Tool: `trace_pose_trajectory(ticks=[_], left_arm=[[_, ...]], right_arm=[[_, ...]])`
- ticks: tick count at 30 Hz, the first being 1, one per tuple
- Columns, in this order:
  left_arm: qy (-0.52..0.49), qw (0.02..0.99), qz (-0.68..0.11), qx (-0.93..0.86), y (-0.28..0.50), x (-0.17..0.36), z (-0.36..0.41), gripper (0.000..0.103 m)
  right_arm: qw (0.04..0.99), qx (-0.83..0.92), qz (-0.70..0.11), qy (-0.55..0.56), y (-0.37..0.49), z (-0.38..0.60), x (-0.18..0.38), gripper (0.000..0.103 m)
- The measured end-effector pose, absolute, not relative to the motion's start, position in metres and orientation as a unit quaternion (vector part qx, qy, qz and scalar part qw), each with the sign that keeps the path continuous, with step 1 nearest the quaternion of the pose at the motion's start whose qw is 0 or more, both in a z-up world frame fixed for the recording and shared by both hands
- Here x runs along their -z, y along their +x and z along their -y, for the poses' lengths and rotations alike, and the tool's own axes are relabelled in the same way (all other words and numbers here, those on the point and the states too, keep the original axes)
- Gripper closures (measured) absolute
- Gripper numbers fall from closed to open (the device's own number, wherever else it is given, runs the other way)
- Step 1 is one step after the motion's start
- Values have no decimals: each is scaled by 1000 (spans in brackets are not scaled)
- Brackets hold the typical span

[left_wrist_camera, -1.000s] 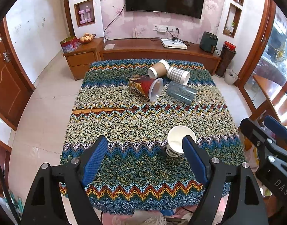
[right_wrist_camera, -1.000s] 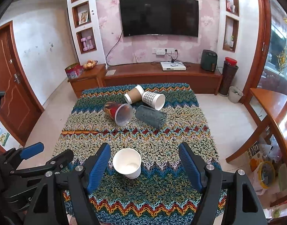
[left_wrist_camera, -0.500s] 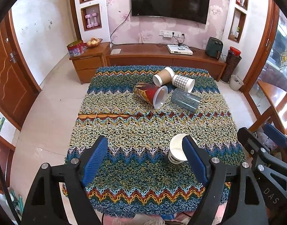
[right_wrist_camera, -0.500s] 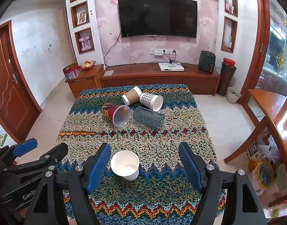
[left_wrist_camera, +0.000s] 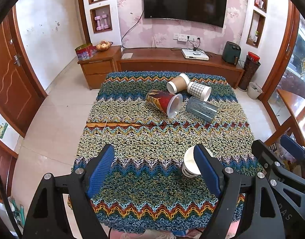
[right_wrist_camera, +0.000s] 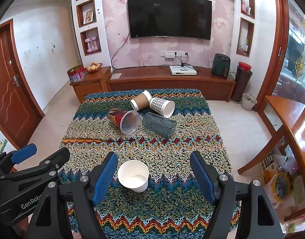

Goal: Flip cup upright

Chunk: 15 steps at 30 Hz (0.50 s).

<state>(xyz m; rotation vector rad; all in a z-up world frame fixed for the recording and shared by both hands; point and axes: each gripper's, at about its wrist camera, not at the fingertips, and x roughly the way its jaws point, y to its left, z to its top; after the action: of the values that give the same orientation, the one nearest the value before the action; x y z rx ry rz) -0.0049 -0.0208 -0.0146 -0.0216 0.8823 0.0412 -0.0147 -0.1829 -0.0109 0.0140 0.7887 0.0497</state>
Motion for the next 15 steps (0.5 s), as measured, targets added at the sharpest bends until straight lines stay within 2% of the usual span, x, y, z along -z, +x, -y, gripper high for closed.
trace_pose_trajectory(ticks=[15], left_arm=[[-2, 908, -417, -34, -2, 16, 21, 19]], right_arm=[[923, -24, -385, 6, -12, 181, 11, 27]])
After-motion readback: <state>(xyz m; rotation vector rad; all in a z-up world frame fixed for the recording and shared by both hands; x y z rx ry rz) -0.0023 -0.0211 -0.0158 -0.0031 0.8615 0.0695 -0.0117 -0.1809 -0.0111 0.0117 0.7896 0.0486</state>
